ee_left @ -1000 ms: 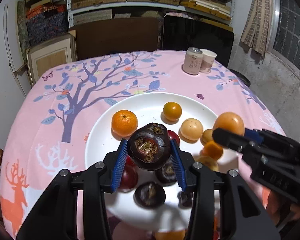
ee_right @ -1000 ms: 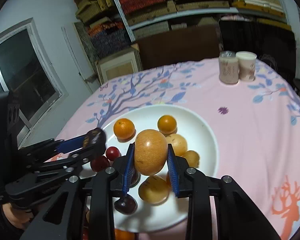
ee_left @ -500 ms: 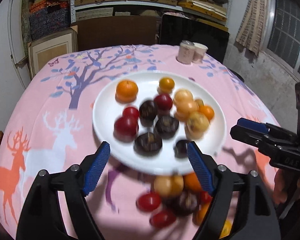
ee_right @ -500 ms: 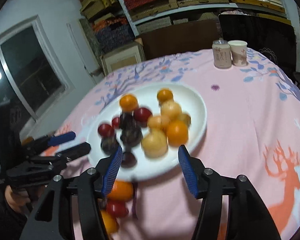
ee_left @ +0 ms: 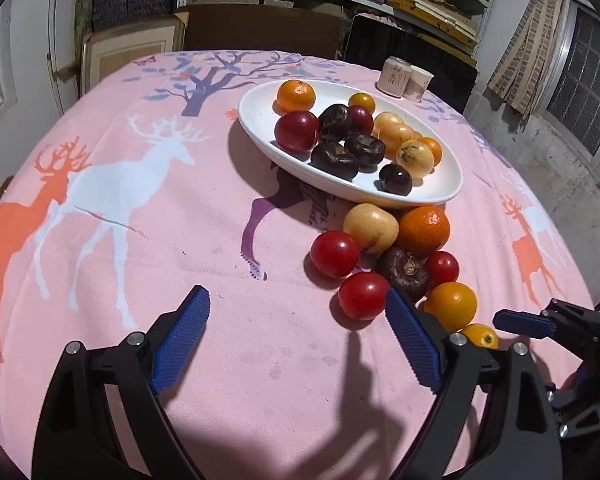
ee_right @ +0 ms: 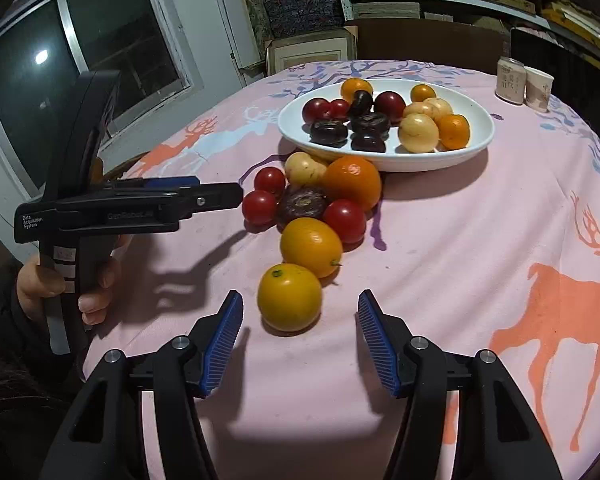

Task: Organize fruits
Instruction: 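Grasp a red tomato with the left gripper while the right gripper grasps a yellow orange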

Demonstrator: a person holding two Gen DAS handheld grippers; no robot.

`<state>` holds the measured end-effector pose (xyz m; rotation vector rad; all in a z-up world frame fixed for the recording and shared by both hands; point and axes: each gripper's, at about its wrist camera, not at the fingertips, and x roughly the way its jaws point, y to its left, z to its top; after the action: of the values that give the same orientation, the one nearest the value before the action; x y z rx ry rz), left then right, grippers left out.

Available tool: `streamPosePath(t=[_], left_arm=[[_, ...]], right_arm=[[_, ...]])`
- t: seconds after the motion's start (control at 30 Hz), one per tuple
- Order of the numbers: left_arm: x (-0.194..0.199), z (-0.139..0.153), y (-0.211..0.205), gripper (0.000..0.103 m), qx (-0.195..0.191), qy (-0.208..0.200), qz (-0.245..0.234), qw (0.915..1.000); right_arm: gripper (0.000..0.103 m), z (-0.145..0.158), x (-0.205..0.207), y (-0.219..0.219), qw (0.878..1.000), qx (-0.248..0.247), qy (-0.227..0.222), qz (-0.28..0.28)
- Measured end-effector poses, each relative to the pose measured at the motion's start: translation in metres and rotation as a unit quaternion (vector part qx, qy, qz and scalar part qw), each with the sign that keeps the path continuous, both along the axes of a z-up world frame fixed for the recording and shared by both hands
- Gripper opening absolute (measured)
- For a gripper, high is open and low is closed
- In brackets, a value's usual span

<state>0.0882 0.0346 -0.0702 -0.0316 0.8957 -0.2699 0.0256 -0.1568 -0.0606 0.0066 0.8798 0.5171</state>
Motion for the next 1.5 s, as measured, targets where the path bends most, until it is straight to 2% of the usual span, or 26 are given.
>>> streamPosePath(t=[0.13, 0.17, 0.23, 0.27, 0.4, 0.5, 0.57, 0.63, 0.77, 0.83, 0.93, 1.07, 1.1, 1.13, 1.27, 1.37, 1.43, 1.5], left_arm=[[-0.005, 0.003, -0.009, 0.087, 0.024, -0.016, -0.011, 0.9995], [-0.005, 0.003, -0.009, 0.087, 0.026, -0.016, -0.010, 0.9995], [-0.005, 0.003, -0.008, 0.087, 0.025, -0.013, -0.009, 0.9996], [-0.005, 0.002, -0.008, 0.087, 0.025, -0.011, -0.010, 0.9996], [-0.005, 0.000, -0.013, 0.087, 0.035, -0.007, -0.019, 0.9992], [-0.006, -0.002, -0.021, 0.086, 0.061, -0.008, -0.023, 0.9978], [-0.004, -0.006, -0.030, 0.077, 0.087, -0.001, -0.034, 0.9956], [-0.003, -0.011, -0.043, 0.059, 0.117, 0.008, -0.057, 0.9915], [0.002, -0.008, -0.059, 0.055, 0.158, -0.016, -0.072, 0.9846], [0.008, -0.010, -0.058, 0.053, 0.152, -0.008, -0.074, 0.9855], [0.015, -0.010, -0.051, 0.046, 0.114, 0.008, -0.079, 0.9903], [0.011, -0.010, -0.054, 0.042, 0.117, 0.005, -0.087, 0.9894], [0.010, -0.010, -0.054, 0.038, 0.114, 0.005, -0.089, 0.9895], [0.008, -0.010, -0.054, 0.029, 0.103, 0.009, -0.097, 0.9898], [0.008, -0.011, -0.053, 0.031, 0.094, 0.013, -0.097, 0.9908], [0.013, -0.011, -0.053, 0.036, 0.093, 0.014, -0.087, 0.9918], [0.018, -0.012, -0.053, 0.048, 0.099, 0.011, -0.075, 0.9922], [0.022, -0.013, -0.051, 0.049, 0.091, 0.012, -0.071, 0.9932]], right_arm=[[0.059, -0.001, 0.000, 0.016, 1.000, -0.023, -0.022, -0.001], [0.056, -0.003, 0.001, 0.019, 0.999, -0.025, -0.023, -0.003], [0.039, -0.006, 0.002, 0.021, 0.999, -0.025, -0.022, -0.001], [0.037, -0.008, 0.003, 0.020, 0.999, -0.028, -0.018, -0.001], [0.037, -0.007, 0.005, 0.009, 1.000, -0.006, -0.013, -0.015], [0.037, 0.001, 0.003, -0.018, 0.997, 0.056, -0.036, -0.048], [0.037, -0.001, 0.009, -0.040, 0.993, 0.084, -0.022, -0.081], [0.037, -0.008, 0.020, -0.055, 0.989, 0.109, 0.011, -0.102], [0.037, -0.007, 0.020, -0.055, 0.989, 0.113, 0.005, -0.099], [0.037, -0.007, 0.019, -0.055, 0.989, 0.115, 0.004, -0.095], [0.037, -0.007, 0.019, -0.056, 0.989, 0.115, 0.004, -0.094], [0.037, -0.005, 0.015, -0.056, 0.990, 0.110, 0.000, -0.089], [0.037, -0.005, 0.014, -0.056, 0.990, 0.111, -0.001, -0.089], [0.037, -0.005, 0.014, -0.056, 0.990, 0.112, -0.002, -0.089], [0.037, -0.004, 0.012, -0.057, 0.990, 0.115, -0.005, -0.088], [0.037, -0.004, 0.011, -0.055, 0.990, 0.113, -0.005, -0.085], [0.037, -0.004, 0.011, -0.055, 0.990, 0.114, -0.006, -0.085], [0.037, -0.004, 0.010, -0.055, 0.990, 0.115, -0.008, -0.084]])
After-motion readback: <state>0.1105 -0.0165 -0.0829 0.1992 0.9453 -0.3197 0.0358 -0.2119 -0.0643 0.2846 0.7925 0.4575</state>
